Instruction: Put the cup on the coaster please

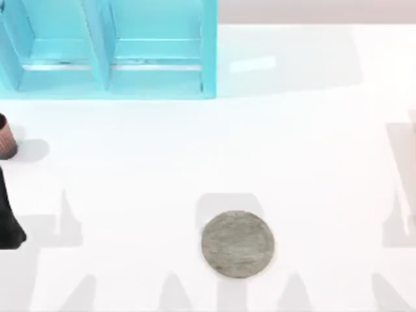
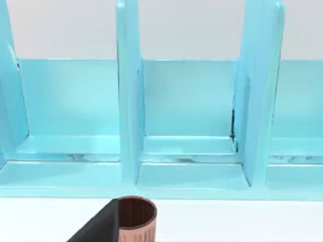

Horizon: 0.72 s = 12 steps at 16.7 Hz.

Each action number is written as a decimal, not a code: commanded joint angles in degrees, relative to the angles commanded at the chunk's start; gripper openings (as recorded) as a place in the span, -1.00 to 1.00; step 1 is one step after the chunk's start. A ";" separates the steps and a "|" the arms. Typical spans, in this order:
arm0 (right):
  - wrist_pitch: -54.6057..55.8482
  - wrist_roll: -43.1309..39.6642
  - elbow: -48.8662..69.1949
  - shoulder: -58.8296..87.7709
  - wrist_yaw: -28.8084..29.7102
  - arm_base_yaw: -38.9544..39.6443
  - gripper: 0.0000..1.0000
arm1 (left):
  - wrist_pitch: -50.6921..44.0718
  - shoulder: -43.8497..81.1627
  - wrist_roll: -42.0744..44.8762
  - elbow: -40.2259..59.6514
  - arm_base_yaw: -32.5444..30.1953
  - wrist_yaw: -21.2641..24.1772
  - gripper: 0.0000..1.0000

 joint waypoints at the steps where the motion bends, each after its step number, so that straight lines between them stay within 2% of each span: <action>1: 0.00 0.00 0.00 0.00 0.00 0.00 1.00 | 0.00 0.00 0.00 0.00 0.00 0.00 1.00; 6: 0.00 0.00 0.00 0.00 0.00 0.00 1.00 | -3.98 5.21 4.93 4.98 0.12 0.07 1.00; 12: 0.00 0.00 0.00 0.00 0.00 0.00 1.00 | -19.44 26.63 24.08 24.97 0.77 0.29 1.00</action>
